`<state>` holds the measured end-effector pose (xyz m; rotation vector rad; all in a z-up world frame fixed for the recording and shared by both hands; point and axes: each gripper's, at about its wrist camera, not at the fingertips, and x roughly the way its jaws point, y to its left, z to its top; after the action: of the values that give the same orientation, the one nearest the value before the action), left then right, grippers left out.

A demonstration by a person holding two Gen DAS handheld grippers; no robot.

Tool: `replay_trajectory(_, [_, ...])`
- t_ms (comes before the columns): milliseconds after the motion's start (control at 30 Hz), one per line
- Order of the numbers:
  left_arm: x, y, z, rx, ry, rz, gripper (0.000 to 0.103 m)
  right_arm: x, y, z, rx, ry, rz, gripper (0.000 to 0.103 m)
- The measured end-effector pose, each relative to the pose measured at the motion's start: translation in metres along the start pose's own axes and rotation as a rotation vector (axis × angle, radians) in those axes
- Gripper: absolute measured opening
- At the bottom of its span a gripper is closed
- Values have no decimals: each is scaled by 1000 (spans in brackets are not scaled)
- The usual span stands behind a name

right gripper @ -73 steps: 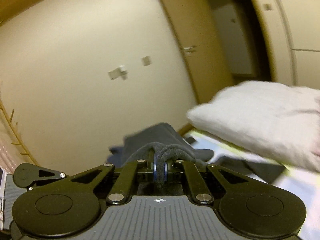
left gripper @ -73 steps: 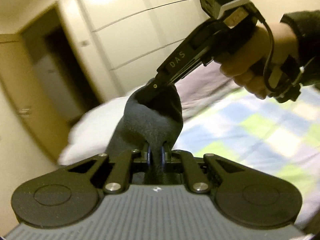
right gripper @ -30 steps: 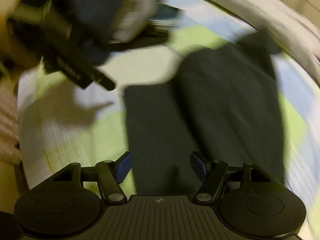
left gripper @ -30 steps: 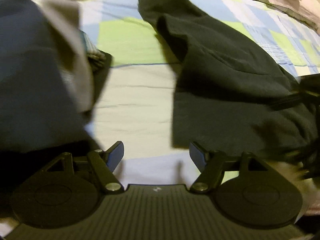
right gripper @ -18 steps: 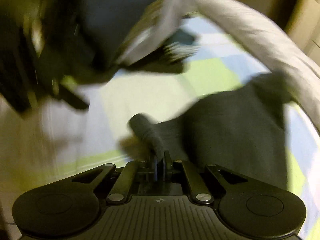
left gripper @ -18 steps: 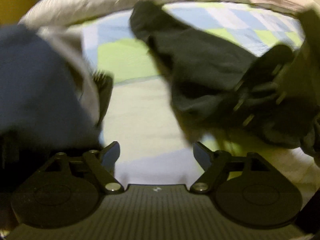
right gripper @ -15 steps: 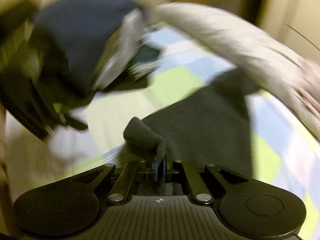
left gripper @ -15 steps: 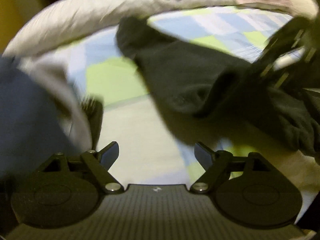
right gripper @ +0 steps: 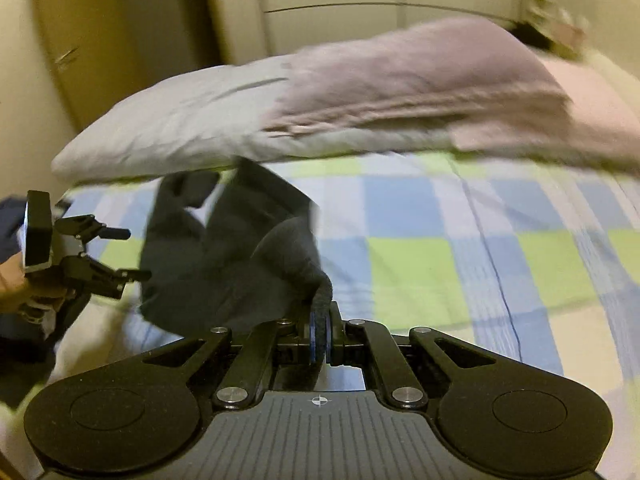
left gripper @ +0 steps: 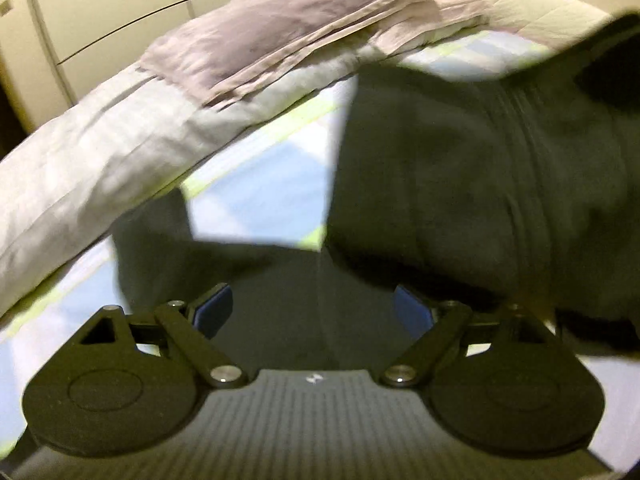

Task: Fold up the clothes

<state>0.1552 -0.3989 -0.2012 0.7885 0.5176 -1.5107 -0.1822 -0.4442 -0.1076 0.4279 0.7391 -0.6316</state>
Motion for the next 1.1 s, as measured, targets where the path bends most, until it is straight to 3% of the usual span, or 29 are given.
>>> replay_trajectory(200, [43,-27,46,65,-2,-132,85,-12,-52,-32,267,32,-63,2])
replay_trajectory(367, [64,-67,70,111,56,-243,85,-44,-86,-50,382,22,-80,2])
replay_trajectory(600, [104,-100,104,91,177,-315,85,-63,-139,-72,471,49,-48,2])
replay_trajectory(733, [145,-127,116,62,263,-326,69,-60,-179,-94,497,90,6,2])
replay_trajectory(867, [183,-166,125,146,335,-336,66,-58,-223,-118,534,119,47,2])
replay_trajectory(967, [207,-195,132,211,406,-379,50,-58,-253,-135,553,124,65,2])
replay_trajectory(1033, [212,-215,139,266,431,-389,16,-58,-273,-148,579,123,72,2])
replay_trajectory(1067, [210,-225,143,298,429,-378,4,-59,-282,-153,596,119,72,2])
replay_trajectory(1100, [204,-234,151,311,412,-385,1,-63,-290,-159,614,112,73,2])
